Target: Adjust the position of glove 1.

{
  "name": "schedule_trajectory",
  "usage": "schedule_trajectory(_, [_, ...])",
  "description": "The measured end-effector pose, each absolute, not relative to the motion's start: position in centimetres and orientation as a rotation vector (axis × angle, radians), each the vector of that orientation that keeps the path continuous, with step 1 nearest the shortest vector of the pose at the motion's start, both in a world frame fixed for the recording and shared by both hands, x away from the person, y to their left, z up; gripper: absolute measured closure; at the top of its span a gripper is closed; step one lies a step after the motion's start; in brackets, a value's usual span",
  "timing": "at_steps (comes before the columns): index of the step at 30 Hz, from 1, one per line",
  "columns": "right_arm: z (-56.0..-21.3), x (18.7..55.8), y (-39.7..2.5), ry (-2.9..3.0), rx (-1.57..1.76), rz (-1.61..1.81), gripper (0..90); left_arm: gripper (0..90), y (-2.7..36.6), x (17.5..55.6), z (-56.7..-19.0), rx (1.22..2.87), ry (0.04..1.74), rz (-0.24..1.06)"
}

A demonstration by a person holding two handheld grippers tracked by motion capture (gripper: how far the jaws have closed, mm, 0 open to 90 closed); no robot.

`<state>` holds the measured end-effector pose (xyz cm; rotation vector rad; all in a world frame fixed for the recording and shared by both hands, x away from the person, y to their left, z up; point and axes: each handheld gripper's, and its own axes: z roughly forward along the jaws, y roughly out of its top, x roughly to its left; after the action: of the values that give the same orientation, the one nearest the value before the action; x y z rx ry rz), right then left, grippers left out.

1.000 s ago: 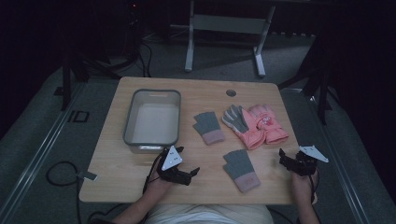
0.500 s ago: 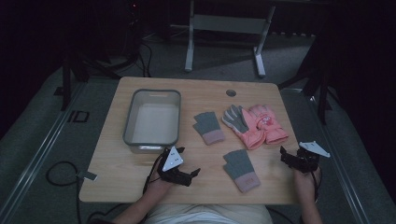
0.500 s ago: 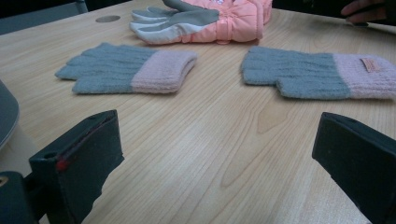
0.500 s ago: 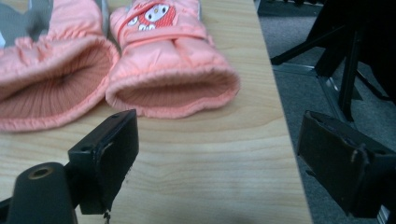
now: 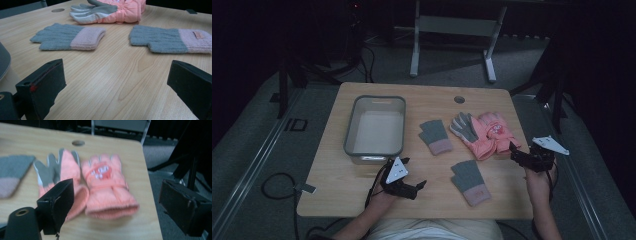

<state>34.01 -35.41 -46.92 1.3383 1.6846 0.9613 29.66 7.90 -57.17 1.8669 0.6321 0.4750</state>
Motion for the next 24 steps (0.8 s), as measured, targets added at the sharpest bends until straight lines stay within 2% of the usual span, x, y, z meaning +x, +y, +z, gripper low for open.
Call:
schedule_trajectory(4, [-45.9,34.7,-34.4,1.732,1.321,0.953,17.1,1.1,8.0,29.7,-57.2,1.858,0.640,0.463])
schedule_trajectory(11, [-45.2,35.9,-32.7,1.810,1.334,0.969,13.9,1.1,7.9,29.7,-57.2,1.860,0.631,0.469])
schedule_trajectory(24, [-44.5,37.2,-28.4,1.959,1.225,1.019,13.3,1.1,7.9,29.6,-57.2,1.868,0.627,0.473])
